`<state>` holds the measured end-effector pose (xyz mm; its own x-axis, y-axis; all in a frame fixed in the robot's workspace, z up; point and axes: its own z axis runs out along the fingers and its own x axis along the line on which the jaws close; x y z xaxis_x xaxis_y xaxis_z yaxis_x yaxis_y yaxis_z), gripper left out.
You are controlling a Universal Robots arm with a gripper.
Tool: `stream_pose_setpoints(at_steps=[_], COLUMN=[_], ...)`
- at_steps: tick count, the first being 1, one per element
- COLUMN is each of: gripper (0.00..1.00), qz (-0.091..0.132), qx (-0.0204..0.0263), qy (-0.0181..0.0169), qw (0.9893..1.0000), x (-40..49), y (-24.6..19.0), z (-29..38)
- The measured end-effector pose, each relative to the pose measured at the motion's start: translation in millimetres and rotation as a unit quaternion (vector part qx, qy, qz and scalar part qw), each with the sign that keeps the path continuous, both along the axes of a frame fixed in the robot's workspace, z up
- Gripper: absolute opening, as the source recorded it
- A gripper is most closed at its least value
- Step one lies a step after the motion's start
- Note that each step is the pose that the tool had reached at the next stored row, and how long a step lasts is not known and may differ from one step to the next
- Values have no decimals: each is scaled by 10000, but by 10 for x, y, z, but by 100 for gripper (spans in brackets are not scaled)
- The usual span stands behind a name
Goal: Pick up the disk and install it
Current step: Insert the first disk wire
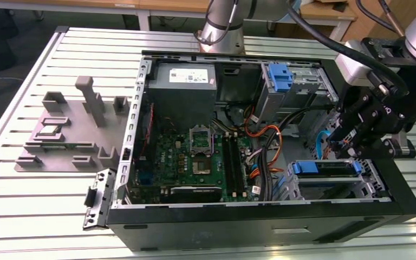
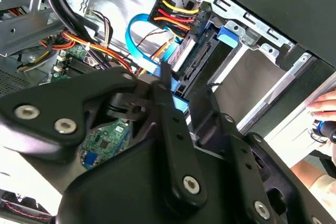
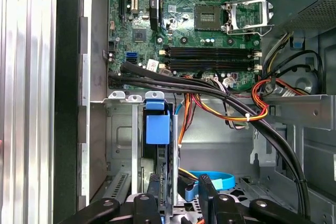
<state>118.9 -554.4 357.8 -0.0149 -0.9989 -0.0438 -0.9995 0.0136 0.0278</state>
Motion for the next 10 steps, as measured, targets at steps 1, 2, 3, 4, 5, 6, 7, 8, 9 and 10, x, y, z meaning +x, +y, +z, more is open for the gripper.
stream_pose_setpoints(at_steps=[1,2,3,4,5,6,7,8,9,10], gripper=[35,35,35,29,23,23,17,16,16,16], qz=[0,0,0,0,0,0,0,0,0,0], qx=[0,0,0,0,0,0,0,0,0,0], qy=[0,0,0,0,0,0,0,0,0,0], qw=[10000,10000,10000,10000,10000,10000,10000,10000,10000,10000], x=[0,0,0,0,0,0,0,0,0,0], y=[0,0,0,0,0,0,0,0,0,0], z=[0,0,0,0,0,0,0,0,0,-1])
